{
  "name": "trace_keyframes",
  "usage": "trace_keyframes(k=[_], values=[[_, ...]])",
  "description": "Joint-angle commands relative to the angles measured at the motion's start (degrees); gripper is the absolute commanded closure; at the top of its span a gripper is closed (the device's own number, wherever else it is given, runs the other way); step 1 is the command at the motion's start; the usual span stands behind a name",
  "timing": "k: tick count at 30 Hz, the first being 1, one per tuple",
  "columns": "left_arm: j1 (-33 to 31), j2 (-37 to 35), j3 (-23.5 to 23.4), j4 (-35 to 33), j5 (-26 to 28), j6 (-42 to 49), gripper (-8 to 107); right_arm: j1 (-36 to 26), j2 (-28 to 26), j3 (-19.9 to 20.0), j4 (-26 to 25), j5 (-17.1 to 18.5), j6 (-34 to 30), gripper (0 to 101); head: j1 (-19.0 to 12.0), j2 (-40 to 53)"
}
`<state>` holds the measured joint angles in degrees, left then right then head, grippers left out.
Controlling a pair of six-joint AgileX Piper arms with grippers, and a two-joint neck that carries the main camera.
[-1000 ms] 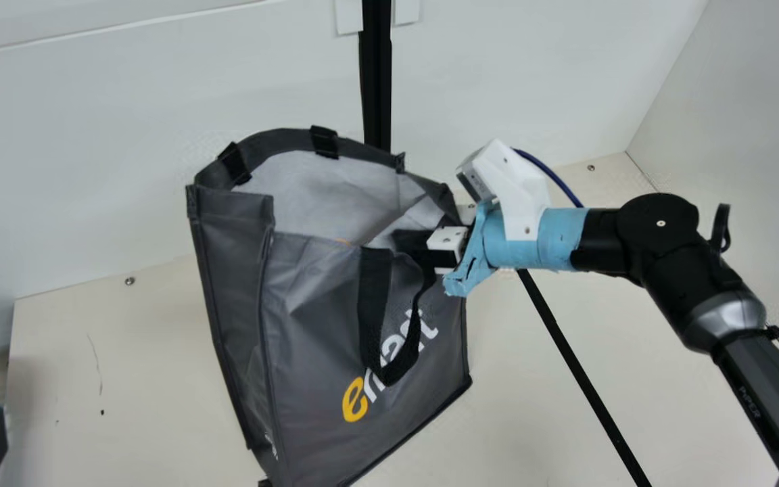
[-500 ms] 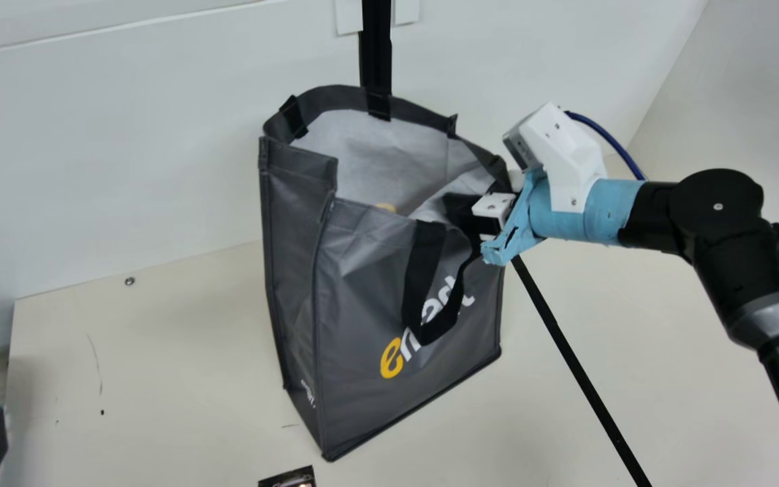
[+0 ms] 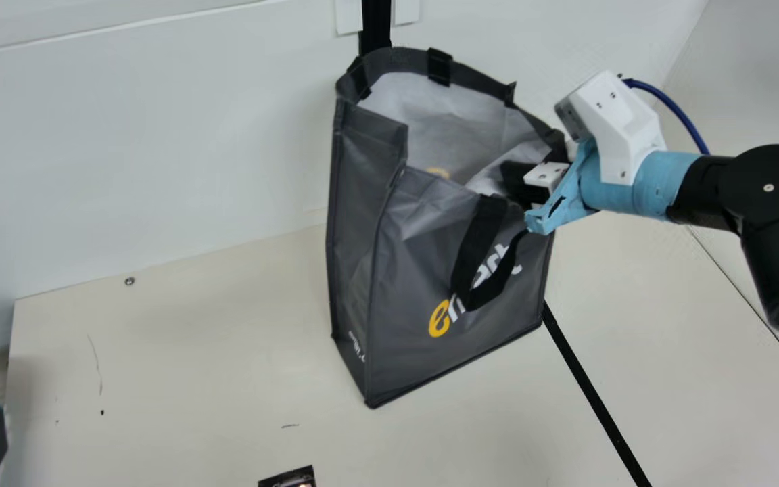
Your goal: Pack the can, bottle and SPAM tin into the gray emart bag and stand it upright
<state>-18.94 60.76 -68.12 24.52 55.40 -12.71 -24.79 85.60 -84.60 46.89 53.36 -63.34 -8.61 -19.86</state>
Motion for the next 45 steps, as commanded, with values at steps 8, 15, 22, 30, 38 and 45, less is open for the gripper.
trace_keyframes(k=[8,15,22,30,38,45], values=[[0.00,0.00,0.00,0.00,0.00,0.00,9,-6.32,1.59,-3.99,-3.27,0.68,0.82,101,-1.39,-0.14],[0.00,0.00,0.00,0.00,0.00,0.00,9,-11.61,3.60,-8.91,-5.26,2.91,1.33,101,-1.39,-0.14],[0.00,0.00,0.00,0.00,0.00,0.00,9,-16.22,5.84,-14.28,-7.67,5.41,1.43,101,-1.39,-0.14],[0.00,0.00,0.00,0.00,0.00,0.00,9,-21.40,8.65,-19.88,-9.98,8.05,1.02,101,-1.39,-0.14],[0.00,0.00,0.00,0.00,0.00,0.00,9,-26.49,11.35,-24.41,-11.13,10.45,0.14,101,-1.39,-0.14],[0.00,0.00,0.00,0.00,0.00,0.00,9,-29.45,12.99,-25.98,-10.99,11.46,-0.53,101,-1.39,-0.14]])
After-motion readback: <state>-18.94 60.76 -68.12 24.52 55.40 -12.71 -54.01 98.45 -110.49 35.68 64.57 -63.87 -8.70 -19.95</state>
